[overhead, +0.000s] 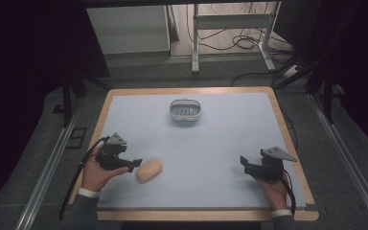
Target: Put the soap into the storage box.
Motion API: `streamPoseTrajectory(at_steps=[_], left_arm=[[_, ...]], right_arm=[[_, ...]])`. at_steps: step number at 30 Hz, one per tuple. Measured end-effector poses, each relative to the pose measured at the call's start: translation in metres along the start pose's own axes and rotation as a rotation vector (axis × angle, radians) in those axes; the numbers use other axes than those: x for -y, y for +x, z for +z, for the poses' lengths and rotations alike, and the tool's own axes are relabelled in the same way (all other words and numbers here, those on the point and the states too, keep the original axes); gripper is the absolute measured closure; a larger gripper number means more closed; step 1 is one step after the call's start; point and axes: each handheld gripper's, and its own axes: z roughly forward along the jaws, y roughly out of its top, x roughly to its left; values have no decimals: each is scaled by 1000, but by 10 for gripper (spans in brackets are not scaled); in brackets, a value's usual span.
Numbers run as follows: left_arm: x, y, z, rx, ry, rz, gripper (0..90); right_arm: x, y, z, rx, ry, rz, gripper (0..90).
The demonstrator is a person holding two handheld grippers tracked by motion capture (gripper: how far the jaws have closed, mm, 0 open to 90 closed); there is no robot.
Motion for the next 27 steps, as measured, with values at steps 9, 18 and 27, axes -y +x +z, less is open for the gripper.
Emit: streamPoseTrajectory(at_steps=[9, 18, 27], left_arm=[[-1, -12, 15, 27, 49, 29, 175], [-6, -22, 25, 53, 93, 65, 174], [-4, -31, 39, 66, 148, 89, 178]], right_arm=[[0, 0, 0, 0, 1, 2, 115], [0, -1, 1, 0, 8, 8, 114], [0, -2, 1, 1, 10, 11, 114]])
